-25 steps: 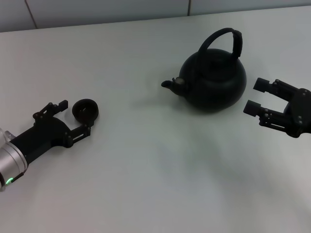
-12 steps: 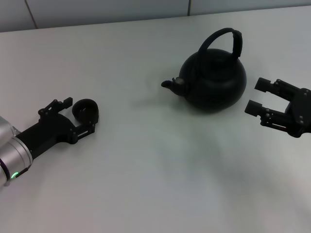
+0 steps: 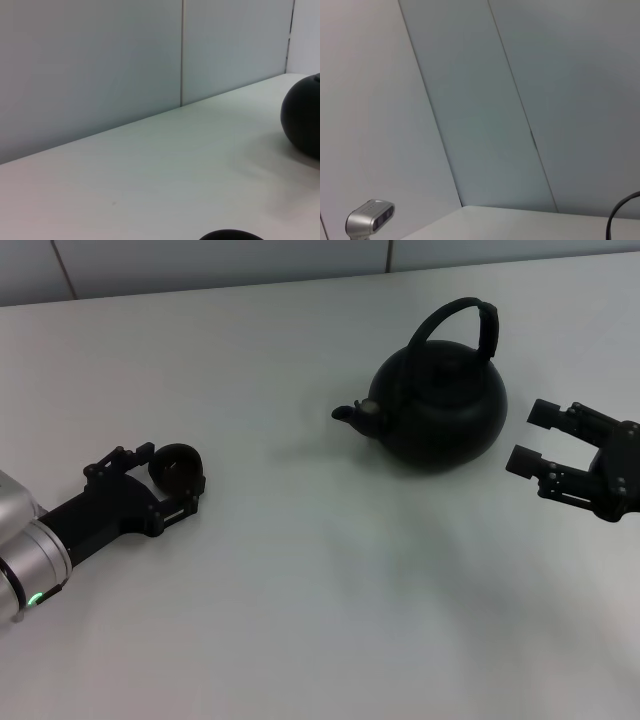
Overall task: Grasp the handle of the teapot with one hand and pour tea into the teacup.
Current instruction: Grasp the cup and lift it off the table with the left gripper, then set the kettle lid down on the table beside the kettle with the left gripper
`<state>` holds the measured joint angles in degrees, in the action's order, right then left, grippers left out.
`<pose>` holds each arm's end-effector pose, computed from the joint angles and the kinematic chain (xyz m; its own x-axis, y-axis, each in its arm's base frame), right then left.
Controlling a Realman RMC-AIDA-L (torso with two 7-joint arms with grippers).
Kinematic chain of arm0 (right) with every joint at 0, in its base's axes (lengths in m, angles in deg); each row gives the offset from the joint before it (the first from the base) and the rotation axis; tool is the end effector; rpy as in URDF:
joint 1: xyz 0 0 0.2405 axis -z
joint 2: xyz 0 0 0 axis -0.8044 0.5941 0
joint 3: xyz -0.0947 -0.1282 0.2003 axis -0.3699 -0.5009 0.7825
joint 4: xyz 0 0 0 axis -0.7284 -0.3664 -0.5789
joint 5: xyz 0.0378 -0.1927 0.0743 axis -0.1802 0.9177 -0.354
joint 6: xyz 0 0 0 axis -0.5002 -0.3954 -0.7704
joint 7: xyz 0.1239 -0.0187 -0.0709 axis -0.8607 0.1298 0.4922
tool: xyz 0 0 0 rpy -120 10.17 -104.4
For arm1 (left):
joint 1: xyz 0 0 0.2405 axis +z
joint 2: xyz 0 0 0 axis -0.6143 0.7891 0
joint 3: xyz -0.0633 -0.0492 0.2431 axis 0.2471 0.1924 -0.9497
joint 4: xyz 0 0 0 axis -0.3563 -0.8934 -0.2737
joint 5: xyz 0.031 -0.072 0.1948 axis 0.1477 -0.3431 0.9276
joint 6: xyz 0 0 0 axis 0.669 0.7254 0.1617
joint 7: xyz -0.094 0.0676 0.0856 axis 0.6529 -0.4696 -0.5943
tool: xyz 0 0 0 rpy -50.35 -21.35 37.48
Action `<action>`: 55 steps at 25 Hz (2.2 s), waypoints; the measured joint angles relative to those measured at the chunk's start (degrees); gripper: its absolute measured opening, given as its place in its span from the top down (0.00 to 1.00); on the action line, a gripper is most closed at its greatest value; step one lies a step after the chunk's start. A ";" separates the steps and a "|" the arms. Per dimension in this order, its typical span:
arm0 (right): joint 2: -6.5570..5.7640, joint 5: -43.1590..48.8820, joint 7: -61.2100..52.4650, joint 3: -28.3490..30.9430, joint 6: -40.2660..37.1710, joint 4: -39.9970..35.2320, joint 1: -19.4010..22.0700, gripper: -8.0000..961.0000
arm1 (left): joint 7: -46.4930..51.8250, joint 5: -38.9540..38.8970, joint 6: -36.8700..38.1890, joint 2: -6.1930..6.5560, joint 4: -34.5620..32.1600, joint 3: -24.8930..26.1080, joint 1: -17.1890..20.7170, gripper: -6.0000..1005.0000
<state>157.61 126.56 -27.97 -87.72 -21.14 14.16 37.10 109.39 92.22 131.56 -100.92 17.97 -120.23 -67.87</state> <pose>0.3201 0.2432 0.0434 0.5785 -0.2241 -0.7843 -0.5904 -0.7785 -0.2131 -0.3170 0.3230 -0.0750 0.8465 0.2302 0.4800 0.4919 -0.6830 -0.5400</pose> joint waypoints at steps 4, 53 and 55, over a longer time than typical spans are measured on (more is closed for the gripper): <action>-0.05 0.00 0.00 0.00 0.21 -0.26 -0.16 0.14 | 0.14 -0.01 -0.07 0.00 0.05 -0.01 -0.09 0.18; -0.08 -0.01 0.01 -0.47 1.42 -0.44 -1.46 0.14 | 5.37 0.18 14.54 0.00 1.67 -7.05 -4.50 0.30; -0.07 -0.01 0.01 -0.47 1.41 -0.44 -1.48 0.14 | 5.38 0.24 14.49 -0.01 1.81 -7.05 -4.50 0.30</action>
<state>157.54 126.55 -27.96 -88.20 -19.73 13.72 35.62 114.77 92.46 146.05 -100.93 19.78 -127.28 -72.37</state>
